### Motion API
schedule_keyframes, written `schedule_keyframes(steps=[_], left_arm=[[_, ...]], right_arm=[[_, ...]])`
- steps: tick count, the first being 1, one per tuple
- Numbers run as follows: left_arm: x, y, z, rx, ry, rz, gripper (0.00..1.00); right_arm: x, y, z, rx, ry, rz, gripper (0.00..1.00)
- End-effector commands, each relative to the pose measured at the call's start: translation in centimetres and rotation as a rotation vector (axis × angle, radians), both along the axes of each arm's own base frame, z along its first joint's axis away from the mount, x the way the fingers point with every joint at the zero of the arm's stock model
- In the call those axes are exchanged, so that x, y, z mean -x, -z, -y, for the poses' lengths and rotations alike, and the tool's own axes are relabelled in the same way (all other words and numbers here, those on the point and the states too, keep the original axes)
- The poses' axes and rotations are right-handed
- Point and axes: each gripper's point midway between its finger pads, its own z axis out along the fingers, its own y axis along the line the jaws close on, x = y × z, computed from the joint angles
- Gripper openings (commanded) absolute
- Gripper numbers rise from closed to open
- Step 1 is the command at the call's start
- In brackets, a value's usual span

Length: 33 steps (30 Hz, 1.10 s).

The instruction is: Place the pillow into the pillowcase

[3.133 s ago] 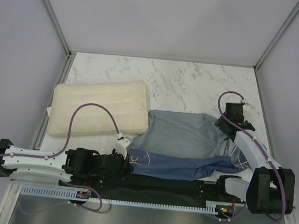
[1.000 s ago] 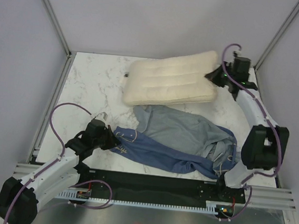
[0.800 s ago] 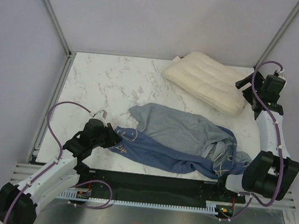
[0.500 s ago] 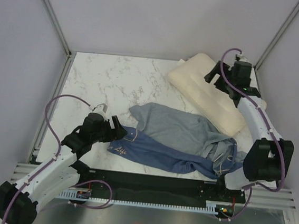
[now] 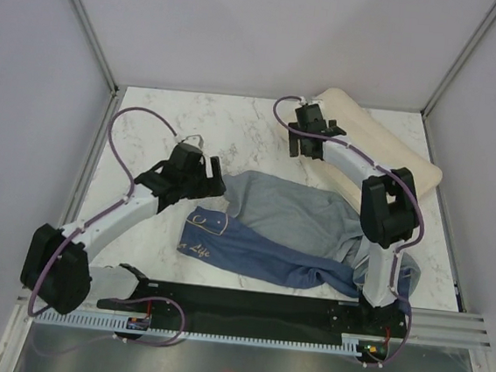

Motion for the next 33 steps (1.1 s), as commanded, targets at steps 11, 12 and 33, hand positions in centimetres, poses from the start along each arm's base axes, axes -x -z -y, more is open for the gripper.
schedule_keyframes(steps=[11, 12, 33], left_arm=[[-5.3, 6.5, 7.2, -0.14, 0.115, -0.135, 0.63], [-5.8, 6.7, 7.1, -0.141, 0.106, -0.138, 0.63], [-16.4, -0.5, -15.9, -0.171, -0.536, -0.029, 0.77]], right_arm=[[0.1, -0.5, 5.8, 0.216, 0.222, 0.091, 0.0], [0.0, -3.5, 6.0, 0.162, 0.24, 0.166, 0.0], [6.8, -14.7, 10.2, -0.316, 0.225, 0.394, 0.0]])
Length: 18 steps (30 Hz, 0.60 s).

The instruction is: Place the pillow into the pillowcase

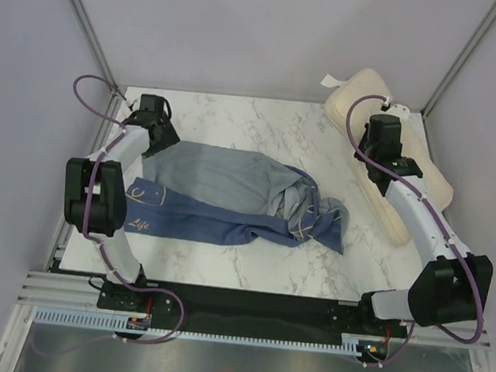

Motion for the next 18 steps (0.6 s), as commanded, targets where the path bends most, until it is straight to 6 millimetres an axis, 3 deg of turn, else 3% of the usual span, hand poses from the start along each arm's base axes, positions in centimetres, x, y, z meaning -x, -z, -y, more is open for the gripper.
schedule_keyframes(steps=[1, 4, 5, 6, 7, 8, 9, 10, 11, 14, 18], left_arm=[[-1.1, -6.6, 1.5, -0.054, 0.031, 0.13, 0.79], [0.4, -9.4, 5.2, -0.128, 0.137, 0.178, 0.81], [1.2, -9.9, 8.4, -0.12, 0.229, 0.19, 0.82], [2.0, -9.9, 10.3, -0.115, 0.305, 0.189, 0.82], [2.8, -10.6, 12.1, -0.096, 0.358, 0.207, 0.82], [4.5, -10.0, 16.2, -0.036, 0.487, 0.194, 0.82], [5.5, -9.7, 18.0, -0.011, 0.545, 0.19, 0.82], [6.4, -9.6, 19.4, 0.003, 0.585, 0.192, 0.83], [8.1, -9.5, 21.8, 0.015, 0.651, 0.193, 0.84], [11.4, -7.8, 25.3, 0.067, 0.789, 0.17, 0.84], [14.2, -5.8, 28.4, 0.181, 0.986, 0.163, 0.84]], right_arm=[[-0.6, -2.1, -2.1, -0.102, -0.073, 0.087, 0.0], [-0.8, 0.7, -1.6, -0.071, -0.044, 0.016, 0.02], [-1.1, 2.6, -1.4, -0.059, -0.036, -0.043, 0.04], [-1.8, 2.3, -1.6, -0.068, -0.036, -0.046, 0.07], [-2.1, 2.8, -2.0, -0.075, -0.055, -0.071, 0.16], [-2.2, 3.9, -2.6, -0.083, -0.081, -0.114, 0.54], [-2.3, 3.9, -4.1, -0.126, -0.154, -0.123, 0.68], [-2.2, 4.1, -4.8, -0.144, -0.186, -0.131, 0.73], [-2.2, 3.5, -6.0, -0.158, -0.237, -0.111, 0.74], [-1.1, 4.1, -9.0, -0.168, -0.38, -0.133, 0.69], [1.1, 6.5, -11.1, -0.212, -0.477, -0.205, 0.61]])
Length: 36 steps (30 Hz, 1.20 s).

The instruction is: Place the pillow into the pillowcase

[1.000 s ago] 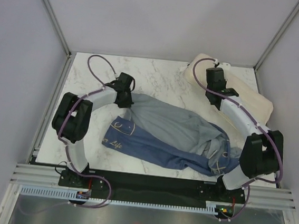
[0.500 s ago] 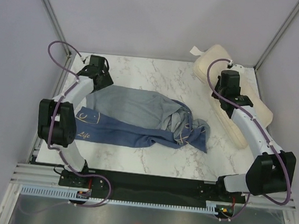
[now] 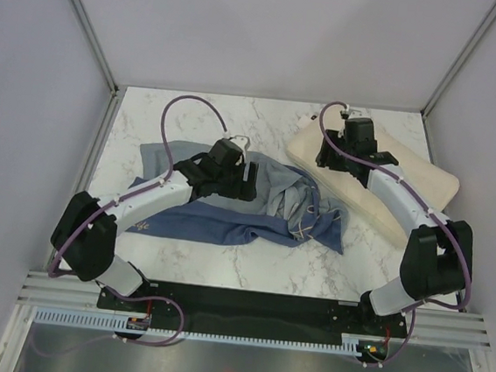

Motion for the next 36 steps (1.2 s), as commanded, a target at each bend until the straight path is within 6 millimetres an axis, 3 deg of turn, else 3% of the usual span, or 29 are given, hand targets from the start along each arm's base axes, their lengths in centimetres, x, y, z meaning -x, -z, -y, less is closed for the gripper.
schedule_keyframes(steps=[1, 7, 12, 16, 18, 19, 20, 23, 24, 26, 27, 28, 30, 31, 32, 33, 34, 35, 36], left_arm=[[1.9, 0.4, 2.6, 0.09, 0.212, -0.007, 0.84], [5.9, 3.0, 5.3, 0.101, 0.408, -0.093, 0.83], [8.2, 4.1, 6.3, 0.095, 0.469, -0.127, 0.78], [8.7, 6.0, 5.7, 0.046, 0.441, -0.172, 0.73], [7.9, 7.1, 5.0, -0.006, 0.387, -0.174, 0.71], [7.5, 7.5, 4.6, -0.032, 0.364, -0.167, 0.63], [6.7, 7.7, 4.4, -0.06, 0.335, -0.152, 0.56], [6.7, 8.9, 4.2, -0.098, 0.329, -0.187, 0.21], [7.0, 9.2, 4.1, -0.105, 0.339, -0.2, 0.03], [7.8, 9.4, 3.6, -0.12, 0.339, -0.199, 0.02], [8.3, 9.3, 3.2, -0.121, 0.34, -0.2, 0.02], [8.7, 7.9, 3.2, -0.095, 0.346, -0.171, 0.02], [10.9, 7.8, 2.0, -0.078, 0.366, -0.179, 0.02], [11.8, 5.7, 2.1, -0.029, 0.391, -0.129, 0.02], [13.7, 6.2, 1.5, -0.011, 0.424, -0.156, 0.02], [15.3, 4.0, 2.2, 0.048, 0.46, -0.11, 0.02], [15.4, 4.8, 1.6, 0.033, 0.428, -0.124, 0.02], [17.6, 3.4, 2.7, 0.107, 0.505, -0.121, 0.02], [18.8, 2.6, 3.3, 0.16, 0.52, -0.147, 0.02]], right_arm=[[1.6, 0.0, -2.8, -0.062, -0.132, -0.003, 0.59], [3.9, 3.6, -3.9, -0.039, -0.17, -0.093, 0.57], [4.2, 6.8, -3.6, 0.017, -0.134, -0.16, 0.56], [4.0, 8.7, -4.6, 0.024, -0.147, -0.198, 0.45], [3.7, 8.8, -4.8, 0.03, -0.137, -0.197, 0.32], [3.4, 8.9, -4.6, 0.044, -0.118, -0.193, 0.25], [3.3, 9.2, -4.7, 0.044, -0.113, -0.198, 0.12], [2.5, 8.7, -5.3, 0.02, -0.098, -0.178, 0.0], [2.1, 8.4, -5.5, 0.013, -0.097, -0.167, 0.0], [1.7, 8.3, -5.9, 0.004, -0.094, -0.163, 0.0], [1.1, 7.8, -6.2, -0.003, -0.092, -0.15, 0.0], [0.8, 7.7, -6.4, -0.006, -0.093, -0.147, 0.0], [-0.3, 7.6, -7.0, -0.016, -0.09, -0.141, 0.0], [-0.7, 8.1, -7.3, -0.013, -0.093, -0.149, 0.0], [-1.2, 8.0, -7.5, -0.018, -0.092, -0.146, 0.0], [-2.2, 7.9, -7.9, -0.02, -0.082, -0.135, 0.0], [-2.8, 7.0, -8.0, -0.026, -0.078, -0.116, 0.0], [-3.4, 7.5, -8.2, -0.025, -0.068, -0.123, 0.0], [-4.7, 6.3, -8.5, -0.033, -0.058, -0.09, 0.0]])
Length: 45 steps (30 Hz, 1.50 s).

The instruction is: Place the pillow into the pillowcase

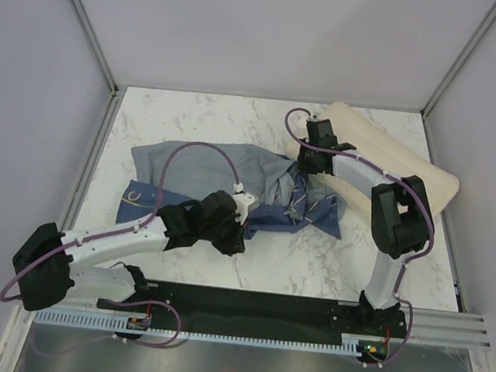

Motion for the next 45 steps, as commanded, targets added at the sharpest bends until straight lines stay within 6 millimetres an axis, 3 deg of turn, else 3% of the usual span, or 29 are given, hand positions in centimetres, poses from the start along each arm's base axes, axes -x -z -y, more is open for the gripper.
schedule_keyframes(steps=[1, 2, 3, 4, 5, 6, 7, 8, 9, 11, 12, 13, 15, 16, 19, 25, 31, 35, 36, 37, 39, 40, 42, 44, 45], left_arm=[[4.8, -3.4, 2.8, 0.174, 0.108, -0.065, 0.02], [5.8, -3.8, 3.2, 0.19, 0.134, -0.071, 0.02], [6.6, -3.9, 3.5, 0.19, 0.156, -0.077, 0.02], [7.8, -3.8, 3.8, 0.181, 0.192, -0.083, 0.02], [7.3, -3.0, 3.3, 0.127, 0.147, -0.071, 0.02], [6.6, -2.5, 2.8, 0.092, 0.101, -0.053, 0.04], [5.5, -1.9, 2.0, 0.034, 0.029, -0.03, 0.14], [2.6, -2.1, 1.0, -0.027, -0.1, 0.074, 0.42], [1.8, -1.4, 0.1, -0.096, -0.147, 0.092, 0.55], [-1.1, -2.7, 0.1, -0.136, -0.219, 0.217, 0.84], [-2.1, -2.2, 0.3, -0.181, -0.23, 0.243, 0.9], [-3.8, -3.4, 1.0, -0.164, -0.255, 0.272, 0.97], [-5.6, -2.7, 2.0, -0.193, -0.226, 0.26, 1.0], [-7.3, -3.5, 2.5, -0.17, -0.244, 0.262, 1.0], [-10.0, -3.4, 3.3, -0.174, -0.239, 0.282, 1.0], [-14.2, -2.5, 4.0, -0.194, -0.172, 0.294, 0.96], [-14.6, -0.6, 5.4, -0.197, -0.011, 0.257, 0.93], [-16.1, 1.6, 5.0, -0.201, -0.055, 0.179, 0.89], [-16.6, 2.6, 4.4, -0.205, -0.069, 0.145, 0.84], [-16.5, 3.0, 4.7, -0.185, -0.064, 0.113, 0.67], [-16.5, 4.0, 4.0, -0.186, -0.078, 0.066, 0.48], [-16.5, 4.2, 3.9, -0.18, -0.086, 0.047, 0.3], [-15.8, 4.7, 3.5, -0.173, -0.087, -0.002, 0.04], [-14.9, 4.5, 3.5, -0.151, -0.088, -0.033, 0.02], [-13.3, 4.7, 3.5, -0.134, -0.066, -0.07, 0.02]], right_arm=[[-4.2, -2.2, -1.4, -0.035, 0.054, 0.09, 0.0], [-4.8, -2.3, -1.7, -0.038, 0.059, 0.092, 0.0], [-6.3, -3.9, -2.2, -0.058, 0.062, 0.129, 0.0], [-6.6, -3.1, -2.7, -0.062, 0.058, 0.104, 0.0], [-7.7, -4.5, -3.3, -0.08, 0.052, 0.129, 0.0], [-7.9, -4.6, -3.5, -0.085, 0.045, 0.126, 0.0], [-7.8, -4.5, -3.8, -0.085, 0.038, 0.116, 0.0], [-7.8, -4.8, -3.8, -0.087, 0.037, 0.121, 0.0], [-7.5, -4.6, -3.8, -0.084, 0.036, 0.116, 0.0], [-6.8, -4.6, -3.7, -0.084, 0.029, 0.113, 0.0], [-6.6, -5.1, -3.6, -0.089, 0.027, 0.122, 0.0], [-6.3, -5.0, -3.8, -0.09, 0.016, 0.12, 0.0], [-5.5, -4.6, -3.3, -0.075, 0.007, 0.107, 0.0], [-5.3, -5.2, -3.3, -0.081, 0.002, 0.121, 0.0], [-4.4, -5.4, -3.0, -0.074, -0.014, 0.127, 0.0], [-4.1, -5.6, -2.7, -0.062, -0.028, 0.135, 0.0], [-4.5, -6.4, -3.5, -0.089, -0.06, 0.146, 0.02], [-4.6, -6.6, -3.6, -0.092, -0.06, 0.15, 0.02], [-4.7, -6.7, -3.7, -0.095, -0.061, 0.154, 0.02], [-4.7, -6.9, -3.8, -0.101, -0.062, 0.154, 0.02], [-4.8, -7.0, -3.7, -0.103, -0.06, 0.157, 0.02], [-4.9, -7.1, -3.9, -0.105, -0.06, 0.159, 0.02], [-5.0, -7.3, -3.7, -0.103, -0.055, 0.165, 0.02], [-5.1, -7.2, -3.8, -0.108, -0.05, 0.161, 0.02], [-5.1, -7.0, -4.0, -0.11, -0.052, 0.157, 0.01]])
